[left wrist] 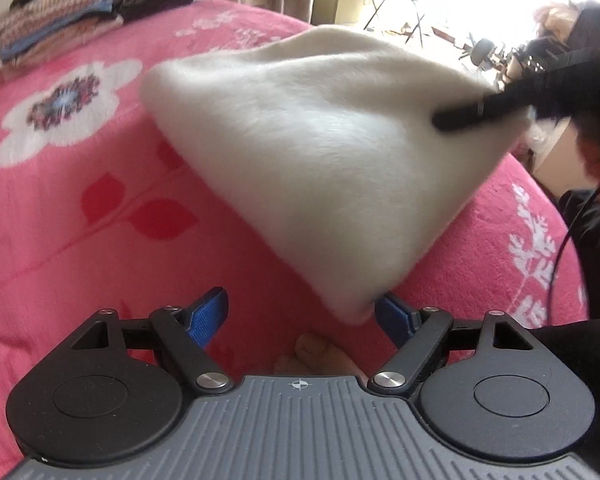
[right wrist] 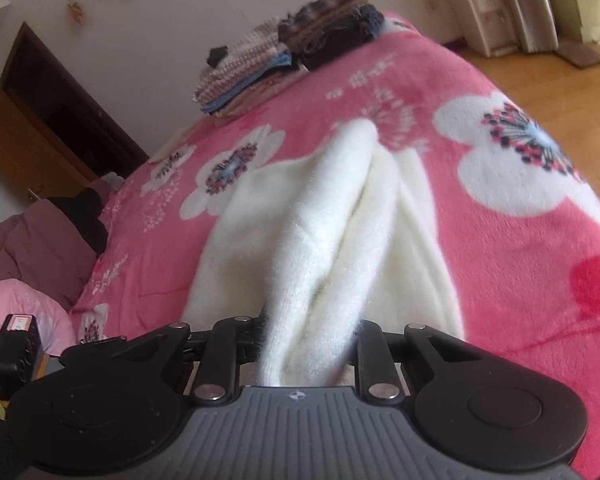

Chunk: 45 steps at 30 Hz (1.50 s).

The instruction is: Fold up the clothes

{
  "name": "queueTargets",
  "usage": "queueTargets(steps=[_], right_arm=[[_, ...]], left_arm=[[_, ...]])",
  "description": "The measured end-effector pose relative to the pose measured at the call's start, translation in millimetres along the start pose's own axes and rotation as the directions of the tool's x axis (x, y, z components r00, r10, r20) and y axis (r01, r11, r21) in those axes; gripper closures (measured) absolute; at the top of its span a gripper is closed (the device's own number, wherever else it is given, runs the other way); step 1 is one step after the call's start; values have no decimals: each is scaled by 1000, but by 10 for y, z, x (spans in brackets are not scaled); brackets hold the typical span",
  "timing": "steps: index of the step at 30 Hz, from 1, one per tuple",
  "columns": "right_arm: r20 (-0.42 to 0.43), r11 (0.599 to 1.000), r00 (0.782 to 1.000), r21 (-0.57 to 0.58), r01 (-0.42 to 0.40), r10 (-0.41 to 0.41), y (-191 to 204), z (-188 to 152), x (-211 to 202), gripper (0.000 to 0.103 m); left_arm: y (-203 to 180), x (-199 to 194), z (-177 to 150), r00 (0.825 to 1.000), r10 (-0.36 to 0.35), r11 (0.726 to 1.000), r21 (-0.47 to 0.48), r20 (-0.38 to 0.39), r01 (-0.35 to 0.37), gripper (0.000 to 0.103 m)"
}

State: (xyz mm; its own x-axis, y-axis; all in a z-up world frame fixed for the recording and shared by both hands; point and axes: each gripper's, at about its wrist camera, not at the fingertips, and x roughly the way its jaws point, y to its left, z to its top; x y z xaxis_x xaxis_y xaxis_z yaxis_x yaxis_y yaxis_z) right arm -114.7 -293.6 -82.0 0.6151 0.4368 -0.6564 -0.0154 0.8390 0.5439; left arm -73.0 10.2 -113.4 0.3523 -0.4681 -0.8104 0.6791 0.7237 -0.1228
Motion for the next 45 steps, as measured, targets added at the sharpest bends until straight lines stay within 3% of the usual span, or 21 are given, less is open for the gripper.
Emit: queueTargets(steps=[4, 9, 15, 19, 23, 26, 28, 32, 36, 41, 45], right_arm=[[-28, 998, 999, 65, -20, 22, -228, -88, 103, 82], [-22, 1000, 1000, 7, -16, 16, -200, -114, 120, 82], [-26, 1000, 999, -10, -20, 20, -301, -168, 183, 79], [-34, 994, 998, -94, 48, -51, -145, -132, 104, 69], [-14, 961, 985, -224, 163, -171, 11, -81, -69, 50], [-1, 927, 977, -316, 203, -214, 131, -6, -180, 48], [-24, 926, 979, -329, 184, -203, 153, 75, -171, 47], [-104, 981, 989, -174, 81, -101, -40, 289, -66, 41], [-159, 1000, 987, 31, -4, 8, -334, 377, 58, 34], [-104, 977, 986, 184, -108, 128, -587, 362, -24, 34], [-75, 978, 988, 169, -123, 137, -627, 425, 31, 34]], left_arm=[[169, -183, -8, 999, -37, 997, -65, 18, 38, 22], [343, -333, 82, 995, -51, 985, -160, 80, 64, 21], [192, -89, 348, 989, -44, 979, -192, 144, 72, 21], [125, 222, 397, 992, -75, 973, -210, 101, 95, 17], [123, 286, 384, 993, -76, 971, -219, 92, 94, 13], [111, 305, 392, 995, -66, 971, -225, 80, 83, 12], [90, 310, 386, 996, -55, 974, -217, 75, 70, 12], [93, 308, 351, 996, -60, 971, -225, 73, 75, 12], [105, 314, 346, 996, -67, 970, -230, 64, 80, 12], [104, 328, 361, 996, -70, 971, -225, 49, 79, 12], [94, 338, 378, 997, -64, 972, -224, 32, 70, 11]])
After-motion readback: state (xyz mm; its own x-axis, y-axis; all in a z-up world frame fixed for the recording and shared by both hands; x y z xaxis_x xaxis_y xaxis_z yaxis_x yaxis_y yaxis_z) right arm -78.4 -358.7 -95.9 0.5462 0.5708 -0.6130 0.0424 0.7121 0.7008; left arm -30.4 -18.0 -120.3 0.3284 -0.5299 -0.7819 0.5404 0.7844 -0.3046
